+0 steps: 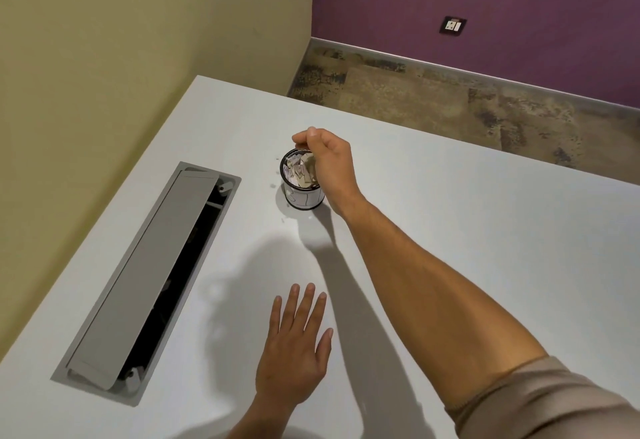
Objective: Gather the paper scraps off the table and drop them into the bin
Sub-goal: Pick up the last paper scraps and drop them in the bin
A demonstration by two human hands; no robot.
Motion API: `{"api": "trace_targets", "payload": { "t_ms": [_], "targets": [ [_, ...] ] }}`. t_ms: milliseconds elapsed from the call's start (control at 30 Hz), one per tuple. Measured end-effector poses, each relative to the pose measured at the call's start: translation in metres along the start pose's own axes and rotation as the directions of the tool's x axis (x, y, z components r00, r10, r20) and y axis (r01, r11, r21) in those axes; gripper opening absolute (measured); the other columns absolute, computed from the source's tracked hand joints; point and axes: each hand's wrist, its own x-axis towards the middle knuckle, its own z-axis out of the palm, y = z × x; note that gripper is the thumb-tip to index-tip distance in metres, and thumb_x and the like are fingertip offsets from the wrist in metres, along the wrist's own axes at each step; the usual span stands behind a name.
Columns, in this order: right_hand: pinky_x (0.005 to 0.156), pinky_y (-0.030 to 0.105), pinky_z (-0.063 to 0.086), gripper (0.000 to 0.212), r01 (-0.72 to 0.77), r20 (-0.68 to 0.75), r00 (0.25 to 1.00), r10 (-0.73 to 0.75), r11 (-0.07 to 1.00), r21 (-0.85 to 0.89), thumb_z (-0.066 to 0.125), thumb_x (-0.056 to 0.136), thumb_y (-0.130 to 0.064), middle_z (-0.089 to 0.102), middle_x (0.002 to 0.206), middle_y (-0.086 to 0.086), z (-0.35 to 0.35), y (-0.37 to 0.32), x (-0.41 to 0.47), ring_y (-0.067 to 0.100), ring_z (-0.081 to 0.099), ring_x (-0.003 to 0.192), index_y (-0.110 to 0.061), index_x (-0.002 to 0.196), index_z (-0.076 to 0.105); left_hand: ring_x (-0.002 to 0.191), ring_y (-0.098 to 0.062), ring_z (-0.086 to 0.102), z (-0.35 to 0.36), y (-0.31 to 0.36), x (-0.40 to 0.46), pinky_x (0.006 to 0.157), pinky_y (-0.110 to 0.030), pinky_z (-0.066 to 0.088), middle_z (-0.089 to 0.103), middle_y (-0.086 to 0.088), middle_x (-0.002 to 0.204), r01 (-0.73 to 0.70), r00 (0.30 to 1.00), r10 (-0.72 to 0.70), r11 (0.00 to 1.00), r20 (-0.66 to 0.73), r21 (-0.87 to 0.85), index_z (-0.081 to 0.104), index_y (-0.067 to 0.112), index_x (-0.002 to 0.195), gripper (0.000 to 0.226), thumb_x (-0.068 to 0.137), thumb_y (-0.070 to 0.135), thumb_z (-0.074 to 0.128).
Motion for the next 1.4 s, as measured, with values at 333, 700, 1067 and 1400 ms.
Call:
{"api": "trace_targets", "payload": {
  "t_ms": [333,700,1067,1400],
  "targets": [
    [0.092,-0.003,0.030,0.038,0.069,-0.070,0.995,-0.072,0.996,-0.054,0.031,0.107,-0.031,0.054,0.132,-0.010,-0.029,0.004,-0.042,0.000,0.046,0.123,-0.016,0.132,0.056,0.151,-0.025,0.008,-0.002,0.001,-0.001,0.116,-0.053,0.019,0.011,0.000,0.164,-0.007,1.000,0.007,1.000,-0.022,-0.016,0.018,0.025,0.155,0.062,0.101,0.053,0.023],
    [0.092,0.031,0.048,0.018,-0.009,-0.106,0.994,-0.040,0.905,-0.425,0.058,0.093,-0.014,0.069,0.106,-0.002,-0.042,0.083,-0.118,0.016,0.061,0.101,-0.013,0.105,0.071,0.152,-0.023,0.007,-0.001,0.001,-0.001,0.118,-0.053,0.018,0.013,0.000,0.164,-0.024,1.000,0.024,0.999,-0.020,-0.025,0.020,0.022,0.155,0.061,0.101,0.048,0.030],
    [0.109,0.030,0.036,0.089,-0.170,-0.067,0.985,0.158,0.948,-0.269,0.079,0.077,-0.031,0.039,0.150,-0.001,-0.032,0.099,-0.085,0.010,0.041,0.133,-0.025,0.149,0.027,0.150,-0.018,0.013,0.002,-0.001,-0.002,0.117,-0.045,0.015,0.021,0.005,0.161,-0.003,0.997,-0.005,0.995,-0.081,-0.097,0.028,0.026,0.152,0.062,0.098,0.056,0.034],
    [0.115,0.044,0.020,0.123,-0.116,-0.016,0.992,0.123,0.872,-0.476,0.084,0.060,-0.055,0.034,0.155,-0.004,-0.034,0.116,-0.032,0.015,0.025,0.143,-0.030,0.153,0.006,0.149,-0.026,0.017,-0.030,-0.036,0.085,0.119,-0.044,0.020,0.027,-0.008,0.159,0.190,0.928,-0.255,0.951,-0.272,-0.242,0.035,0.012,0.149,0.069,0.095,0.054,0.030]
  ]
}}
